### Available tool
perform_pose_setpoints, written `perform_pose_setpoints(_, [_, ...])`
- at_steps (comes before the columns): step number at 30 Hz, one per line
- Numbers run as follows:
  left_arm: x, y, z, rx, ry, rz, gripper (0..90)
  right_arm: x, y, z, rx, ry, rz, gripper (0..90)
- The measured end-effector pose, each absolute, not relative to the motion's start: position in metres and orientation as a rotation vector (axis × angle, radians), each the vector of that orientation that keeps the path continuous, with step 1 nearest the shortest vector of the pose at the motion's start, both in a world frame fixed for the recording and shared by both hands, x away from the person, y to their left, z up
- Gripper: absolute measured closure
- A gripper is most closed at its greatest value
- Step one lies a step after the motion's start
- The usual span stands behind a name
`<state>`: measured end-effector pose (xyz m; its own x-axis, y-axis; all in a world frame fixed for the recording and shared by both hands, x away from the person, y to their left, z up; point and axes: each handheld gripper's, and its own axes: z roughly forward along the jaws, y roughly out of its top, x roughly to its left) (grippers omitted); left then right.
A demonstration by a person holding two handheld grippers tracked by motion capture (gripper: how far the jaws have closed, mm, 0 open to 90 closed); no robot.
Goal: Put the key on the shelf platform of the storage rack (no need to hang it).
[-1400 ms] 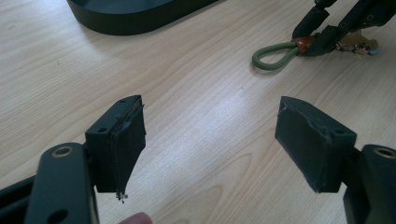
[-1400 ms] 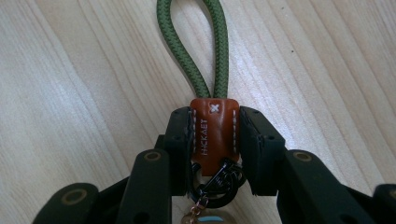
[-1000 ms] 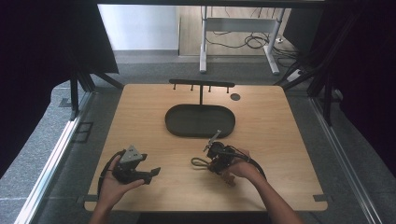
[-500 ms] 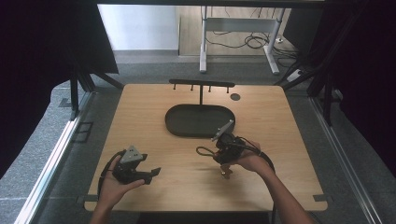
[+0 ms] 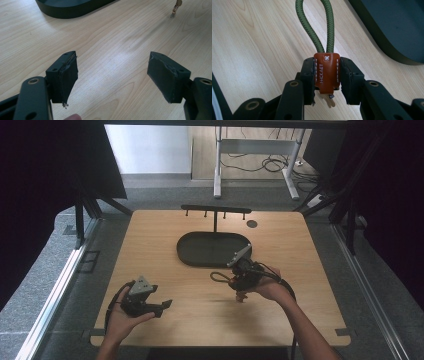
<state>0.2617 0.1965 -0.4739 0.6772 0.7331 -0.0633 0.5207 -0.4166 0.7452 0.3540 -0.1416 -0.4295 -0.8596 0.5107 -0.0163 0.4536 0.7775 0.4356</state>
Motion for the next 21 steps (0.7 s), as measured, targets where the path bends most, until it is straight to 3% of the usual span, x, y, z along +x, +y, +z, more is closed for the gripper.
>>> perform_pose_setpoints(21, [0.262,0.197,-0.474,2.114,0.958,0.351,24.8,0.37,-0.143,-0.412,0.8,2.806,0.647,66.7])
